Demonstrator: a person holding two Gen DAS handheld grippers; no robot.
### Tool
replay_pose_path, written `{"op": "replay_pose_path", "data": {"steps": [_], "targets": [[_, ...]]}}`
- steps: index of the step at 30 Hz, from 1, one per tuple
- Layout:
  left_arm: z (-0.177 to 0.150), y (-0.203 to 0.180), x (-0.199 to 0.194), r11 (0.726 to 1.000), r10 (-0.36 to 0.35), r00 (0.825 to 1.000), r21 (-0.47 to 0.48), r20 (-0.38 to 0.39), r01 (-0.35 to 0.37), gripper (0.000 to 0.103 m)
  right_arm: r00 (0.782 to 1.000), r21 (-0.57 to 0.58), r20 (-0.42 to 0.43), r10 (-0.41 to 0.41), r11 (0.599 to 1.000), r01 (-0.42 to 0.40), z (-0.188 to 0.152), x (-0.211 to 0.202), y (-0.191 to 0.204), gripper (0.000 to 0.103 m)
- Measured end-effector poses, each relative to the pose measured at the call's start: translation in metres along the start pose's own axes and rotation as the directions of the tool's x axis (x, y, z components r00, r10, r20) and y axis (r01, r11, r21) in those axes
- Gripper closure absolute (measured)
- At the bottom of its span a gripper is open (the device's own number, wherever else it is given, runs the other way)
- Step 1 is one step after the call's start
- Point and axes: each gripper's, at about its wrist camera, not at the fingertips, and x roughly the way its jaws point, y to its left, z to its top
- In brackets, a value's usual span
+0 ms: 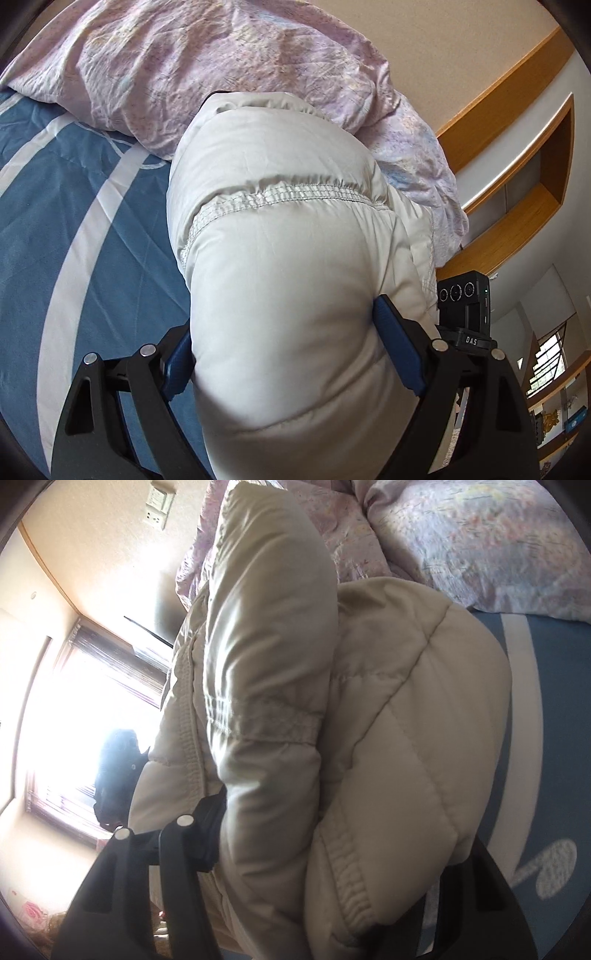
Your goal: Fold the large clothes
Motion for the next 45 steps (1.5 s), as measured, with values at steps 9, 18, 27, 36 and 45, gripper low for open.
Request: {"op": "replay_pose_path", "data": {"steps": [9,18,27,36,45], "targets": [[0.000,0.018,0.014,0.997,0.073,0.997,0.033,0.012,-0.073,0.011,0.995,0.097,0.072,-0.071,0.993,0.064,-0.018,0.032,0.004,0.023],[0.009,-0.018,-0.026,0.903,0.335,0.913,0.197,0.231,-0.381,0.004,0.789,0.024,0.381,-0.481,0.859,0.512,-0.044,-0.055,0.080,0.016],[0.016,-0.076,0.010,0.823,0.368,0.883,0.341,0.291,-0.455,0.003,0.676,-0.112,0.518,-0.524,0.742,0.661,-0.020,0.003,0.139,0.048],[0.001,-0.071,0.052,0.767,0.448,0.865,0.399,0.226,-0.502,0.001,0.692,-0.090,0.443,-0.570,0.739,0.667,-0.010,0.061,0.068,0.047],[-0.008,-0.073,0.076,0.717,0.502,0.831,0.420,0.241,-0.556,0.001,0.707,-0.065,0.384,-0.593,0.747,0.662,-0.010,0.075,0.038,0.036]]}}
